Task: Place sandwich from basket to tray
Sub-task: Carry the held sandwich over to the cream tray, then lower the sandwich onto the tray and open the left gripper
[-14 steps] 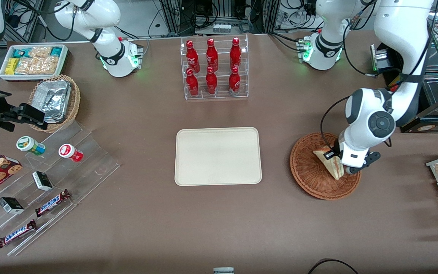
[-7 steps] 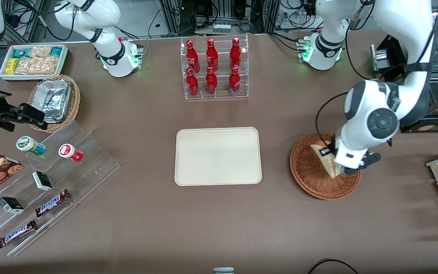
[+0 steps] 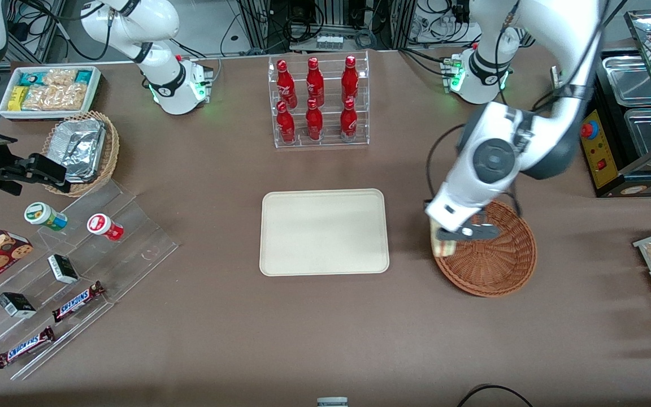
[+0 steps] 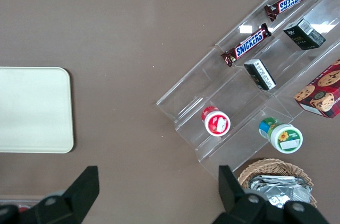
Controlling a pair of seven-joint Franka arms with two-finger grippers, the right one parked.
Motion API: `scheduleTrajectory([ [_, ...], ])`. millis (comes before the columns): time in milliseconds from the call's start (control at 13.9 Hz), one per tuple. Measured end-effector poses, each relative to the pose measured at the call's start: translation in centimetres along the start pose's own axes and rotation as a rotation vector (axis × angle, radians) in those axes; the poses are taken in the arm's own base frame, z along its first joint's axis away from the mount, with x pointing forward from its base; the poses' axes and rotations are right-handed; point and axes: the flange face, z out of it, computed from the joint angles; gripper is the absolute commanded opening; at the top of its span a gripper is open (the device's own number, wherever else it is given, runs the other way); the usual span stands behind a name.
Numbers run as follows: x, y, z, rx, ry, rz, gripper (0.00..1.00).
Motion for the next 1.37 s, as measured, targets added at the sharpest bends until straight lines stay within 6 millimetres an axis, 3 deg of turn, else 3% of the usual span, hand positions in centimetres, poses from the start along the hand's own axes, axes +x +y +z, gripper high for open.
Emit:
scheduleTrajectory([
  [432, -1.9, 11.9, 3.0, 0.006, -0.012, 0.093, 0.00],
  [648, -2.0, 16.2, 5.7, 0.009, -0.028, 0.099, 0.00],
  [1368, -0.2, 20.4, 10.0, 0.020, -0.029, 0.068, 0.00],
])
